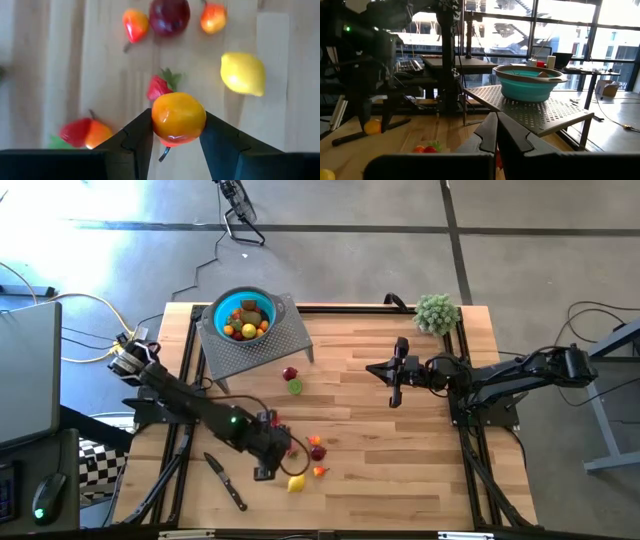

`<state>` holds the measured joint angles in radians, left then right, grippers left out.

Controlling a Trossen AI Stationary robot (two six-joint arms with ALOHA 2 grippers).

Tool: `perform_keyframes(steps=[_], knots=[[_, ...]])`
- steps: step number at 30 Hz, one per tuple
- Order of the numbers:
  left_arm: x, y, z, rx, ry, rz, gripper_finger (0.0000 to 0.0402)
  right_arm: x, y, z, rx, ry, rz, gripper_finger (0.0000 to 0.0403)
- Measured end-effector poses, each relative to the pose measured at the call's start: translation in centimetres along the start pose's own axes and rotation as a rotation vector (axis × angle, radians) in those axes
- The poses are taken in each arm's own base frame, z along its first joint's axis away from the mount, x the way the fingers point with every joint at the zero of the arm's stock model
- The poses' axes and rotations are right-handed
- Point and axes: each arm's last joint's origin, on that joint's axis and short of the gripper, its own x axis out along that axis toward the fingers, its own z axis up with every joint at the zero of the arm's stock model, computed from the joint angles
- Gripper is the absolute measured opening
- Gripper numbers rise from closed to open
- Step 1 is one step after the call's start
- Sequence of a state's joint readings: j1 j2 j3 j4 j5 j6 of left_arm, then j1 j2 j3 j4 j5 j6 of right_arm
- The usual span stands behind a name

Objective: Pick & Place Fruit
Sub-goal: Put the orange pear into the blue strainer bowl on the shelf

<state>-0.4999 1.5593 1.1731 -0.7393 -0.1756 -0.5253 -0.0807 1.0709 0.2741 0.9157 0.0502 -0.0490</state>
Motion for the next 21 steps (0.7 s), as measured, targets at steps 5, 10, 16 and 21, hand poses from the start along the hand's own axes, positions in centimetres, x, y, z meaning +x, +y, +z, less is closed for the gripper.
perform_keyframes(steps=[5, 10, 16, 21], knots=[[-2.0, 1.6, 2.2, 0.043, 0.006, 0.036, 0.0139, 0.0, 0.0, 0.0, 0.000, 0.000, 0.000, 0.0003], [-4.5, 3.5, 3.7, 0.049, 0.074, 0.103, 0.0139, 0.0, 0.0, 0.0, 0.000, -0.001, 0.001, 0.0003], [-7.8, 5.9, 5.1, 0.046, 0.118, 0.212, 0.0139, 0.0, 0.0, 0.0, 0.000, 0.000, 0.000, 0.0003], [-10.7, 8.1, 6.1, 0.035, 0.129, 0.306, 0.0139, 0.0, 0.0, 0.0, 0.000, 0.000, 0.000, 0.0003]])
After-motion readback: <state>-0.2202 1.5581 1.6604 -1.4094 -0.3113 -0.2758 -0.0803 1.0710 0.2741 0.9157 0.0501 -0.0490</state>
